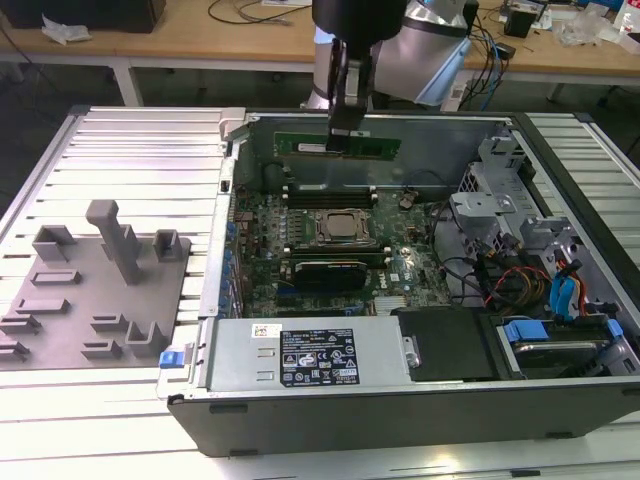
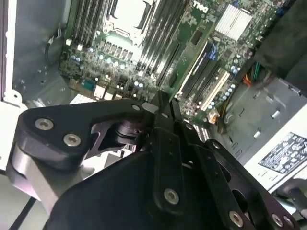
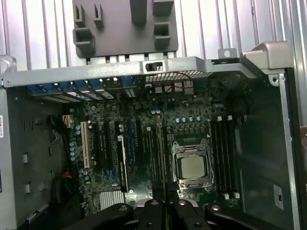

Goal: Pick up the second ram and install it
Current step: 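Pick up the second ram and move it above second insertion slot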

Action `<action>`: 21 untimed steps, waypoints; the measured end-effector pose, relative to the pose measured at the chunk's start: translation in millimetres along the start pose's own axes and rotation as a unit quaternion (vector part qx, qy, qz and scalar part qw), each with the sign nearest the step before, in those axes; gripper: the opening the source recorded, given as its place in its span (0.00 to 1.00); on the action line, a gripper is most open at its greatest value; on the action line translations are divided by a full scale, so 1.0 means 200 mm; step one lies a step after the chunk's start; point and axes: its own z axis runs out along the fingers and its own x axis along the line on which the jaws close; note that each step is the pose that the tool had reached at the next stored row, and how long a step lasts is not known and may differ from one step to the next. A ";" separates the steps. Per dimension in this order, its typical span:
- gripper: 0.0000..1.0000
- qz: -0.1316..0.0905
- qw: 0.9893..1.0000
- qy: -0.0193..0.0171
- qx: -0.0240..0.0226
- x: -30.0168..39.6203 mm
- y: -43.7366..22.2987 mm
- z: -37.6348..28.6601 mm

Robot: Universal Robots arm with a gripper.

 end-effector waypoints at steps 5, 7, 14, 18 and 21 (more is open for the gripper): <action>0.14 0.000 1.000 0.000 -0.002 -0.006 -0.049 0.051; 0.14 0.000 1.000 0.000 -0.003 -0.008 -0.066 0.077; 0.14 0.000 1.000 0.000 -0.004 -0.010 -0.101 0.141; 0.14 0.000 1.000 0.000 -0.005 -0.012 -0.119 0.174; 0.14 0.000 1.000 0.001 -0.005 -0.014 -0.140 0.213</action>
